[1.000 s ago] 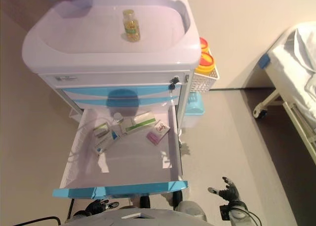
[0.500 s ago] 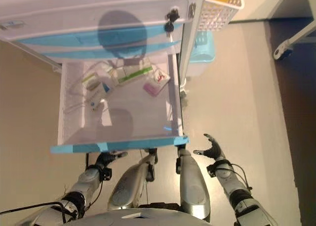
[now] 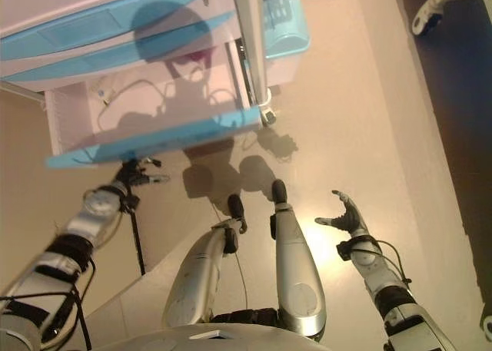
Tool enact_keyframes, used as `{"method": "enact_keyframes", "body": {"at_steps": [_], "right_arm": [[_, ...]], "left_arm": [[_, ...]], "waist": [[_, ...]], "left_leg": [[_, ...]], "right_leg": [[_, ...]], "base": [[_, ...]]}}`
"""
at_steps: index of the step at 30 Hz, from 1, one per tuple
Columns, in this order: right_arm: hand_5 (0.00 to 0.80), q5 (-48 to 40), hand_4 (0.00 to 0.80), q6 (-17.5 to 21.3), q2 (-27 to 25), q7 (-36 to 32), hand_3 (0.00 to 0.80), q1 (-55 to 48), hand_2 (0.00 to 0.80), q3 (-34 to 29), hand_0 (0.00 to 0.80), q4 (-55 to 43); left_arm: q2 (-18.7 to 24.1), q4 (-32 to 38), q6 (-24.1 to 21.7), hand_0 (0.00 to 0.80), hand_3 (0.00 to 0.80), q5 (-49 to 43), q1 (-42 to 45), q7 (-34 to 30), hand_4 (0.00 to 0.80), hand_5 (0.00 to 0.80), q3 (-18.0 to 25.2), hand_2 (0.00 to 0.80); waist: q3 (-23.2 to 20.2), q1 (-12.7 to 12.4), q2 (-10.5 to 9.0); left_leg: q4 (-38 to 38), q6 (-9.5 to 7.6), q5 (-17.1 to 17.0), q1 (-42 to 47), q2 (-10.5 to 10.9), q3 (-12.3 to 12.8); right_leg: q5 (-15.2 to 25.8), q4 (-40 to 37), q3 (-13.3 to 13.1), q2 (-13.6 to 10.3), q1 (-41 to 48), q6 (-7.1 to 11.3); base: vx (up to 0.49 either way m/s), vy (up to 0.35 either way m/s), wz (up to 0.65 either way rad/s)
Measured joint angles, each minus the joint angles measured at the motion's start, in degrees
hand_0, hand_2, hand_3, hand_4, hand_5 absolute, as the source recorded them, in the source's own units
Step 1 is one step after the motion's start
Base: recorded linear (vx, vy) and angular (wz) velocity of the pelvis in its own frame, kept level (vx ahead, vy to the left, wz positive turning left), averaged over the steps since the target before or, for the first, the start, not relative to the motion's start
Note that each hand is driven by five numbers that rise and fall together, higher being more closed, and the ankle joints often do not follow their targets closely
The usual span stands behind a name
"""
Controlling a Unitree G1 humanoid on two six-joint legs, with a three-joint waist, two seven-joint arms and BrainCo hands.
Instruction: Open the drawer and pick up the medicine
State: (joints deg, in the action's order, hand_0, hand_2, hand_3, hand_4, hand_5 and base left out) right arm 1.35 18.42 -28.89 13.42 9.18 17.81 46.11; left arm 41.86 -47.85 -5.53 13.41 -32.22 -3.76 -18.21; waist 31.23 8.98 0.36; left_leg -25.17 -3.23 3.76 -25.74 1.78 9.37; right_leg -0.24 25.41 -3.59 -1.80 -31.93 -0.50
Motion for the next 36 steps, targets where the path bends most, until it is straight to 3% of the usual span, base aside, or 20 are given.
{"method": "enact_keyframes", "body": {"at_steps": [2,5,11,16,20,21,23,27,30,32,36], "right_arm": [[0.000,0.18,0.000,0.18,-0.76,0.15,0.000,-0.28,0.000,0.02,0.000,-0.88],[0.000,0.53,0.000,0.41,-1.62,0.46,0.000,-1.72,0.000,0.05,0.000,-2.20],[0.000,1.05,0.000,1.20,-2.35,1.68,0.000,-2.10,0.000,2.60,0.000,-3.76],[0.000,1.06,0.000,1.28,-2.39,2.56,0.000,-1.87,0.000,4.32,0.000,-3.63],[0.000,1.07,0.000,1.17,-2.07,2.59,0.000,-2.23,0.000,4.55,0.000,-3.74],[0.000,1.07,0.000,1.08,-1.92,2.60,0.000,-2.02,0.000,4.58,0.000,-3.68],[0.000,1.05,0.000,1.11,-1.66,2.65,0.000,-1.53,0.000,4.77,0.000,-3.86],[0.000,1.06,0.000,0.60,-0.52,2.42,0.000,-2.43,0.000,5.75,0.000,-3.82],[0.000,0.80,0.000,0.30,0.94,1.18,0.000,-1.46,0.000,5.65,0.000,-3.37],[0.000,0.23,0.000,0.34,1.92,-0.29,0.000,-2.01,0.000,5.43,0.000,-2.86],[0.000,-0.46,0.000,0.47,3.76,-2.82,0.000,-2.02,0.000,4.33,0.000,-0.06]], "left_arm": [[3.36,-0.37,3.72,0.000,0.000,0.21,-3.59,-1.89,0.000,0.000,-0.01,0.000],[4.76,-4.14,7.40,0.000,0.000,1.39,-11.34,-2.11,0.000,0.000,-0.02,0.000],[6.52,-20.86,10.28,0.000,0.000,2.96,-27.19,5.13,0.000,0.000,-1.28,0.000],[6.12,-20.73,10.29,0.000,0.000,4.99,-28.56,12.34,0.000,0.000,-1.13,0.000],[6.08,-18.42,10.17,0.000,0.000,5.87,-28.61,13.57,0.000,0.000,-0.60,0.000],[6.08,-17.88,10.07,0.000,0.000,6.62,-28.60,13.50,0.000,0.000,-0.50,0.000],[5.89,-17.56,9.85,0.000,0.000,8.62,-28.27,13.38,0.000,0.000,0.52,0.000],[4.58,-14.01,6.55,0.000,0.000,11.95,-22.41,11.71,0.000,0.000,2.16,0.000],[3.18,-7.92,3.42,0.000,0.000,14.32,-13.63,9.97,0.000,0.000,6.61,0.000],[-1.02,-4.40,0.24,0.000,0.000,16.83,-5.25,8.57,0.000,0.000,10.26,0.000],[-8.25,-4.00,-2.62,0.000,0.000,19.22,6.60,5.26,0.000,0.000,12.50,0.000]], "waist": [[0.30,1.13,-0.04],[0.50,2.48,-0.21],[0.76,4.47,-0.53],[0.77,4.91,-0.59],[0.80,4.98,-1.04],[0.79,4.95,-1.05],[0.80,4.11,-1.31],[0.77,3.54,-1.38],[0.74,2.46,-1.32],[0.52,1.48,-0.99],[-0.21,-1.89,-0.31]], "left_leg": [[-2.56,-0.29,1.32,-1.99,-0.21,0.33],[-6.90,-0.59,2.88,-4.88,-0.75,0.39],[-13.60,-0.79,5.24,-9.49,-1.72,0.48],[-14.26,-0.72,5.36,-11.18,-1.74,-0.82],[-14.24,-0.63,5.31,-11.88,-1.64,-1.59],[-16.06,0.15,6.16,-12.02,-1.29,-1.30],[-18.42,-0.54,9.73,-10.13,-1.52,-1.66],[-15.98,-0.18,9.11,-6.33,-1.55,-1.96],[-11.97,0.31,8.20,-2.44,-1.42,-2.94],[-7.85,0.85,7.25,2.32,-0.57,-4.34],[0.50,1.61,4.43,9.74,-0.47,-5.24]], "right_leg": [[-0.25,1.56,-0.79,0.43,-1.59,0.37],[-0.33,3.90,-1.15,0.72,-3.99,0.51],[-0.63,8.43,-2.19,1.95,-8.08,0.83],[-0.70,7.95,-1.86,2.53,-9.23,0.89],[-1.84,9.70,-1.94,2.80,-9.41,1.08],[-1.84,9.34,-1.69,2.70,-9.54,1.09],[-1.82,9.50,-0.78,2.68,-9.40,1.10],[-1.06,7.36,-0.26,2.43,-5.17,0.33],[-0.97,4.12,1.29,1.80,-1.03,0.26],[-0.83,1.25,2.77,0.97,3.50,-0.16],[-0.85,-4.43,5.32,0.32,10.53,-0.79]], "base": [[0.069,0.125,-0.30],[-0.023,0.075,-0.15],[-0.008,0.017,-0.15],[0.001,-0.020,-0.01],[-0.001,-0.082,0.10],[0.001,-0.111,0.06],[-0.035,-0.145,-0.15],[-0.032,-0.137,0.16],[0.065,-0.164,0.10],[0.076,-0.132,0.31],[0.113,-0.087,0.33]]}}
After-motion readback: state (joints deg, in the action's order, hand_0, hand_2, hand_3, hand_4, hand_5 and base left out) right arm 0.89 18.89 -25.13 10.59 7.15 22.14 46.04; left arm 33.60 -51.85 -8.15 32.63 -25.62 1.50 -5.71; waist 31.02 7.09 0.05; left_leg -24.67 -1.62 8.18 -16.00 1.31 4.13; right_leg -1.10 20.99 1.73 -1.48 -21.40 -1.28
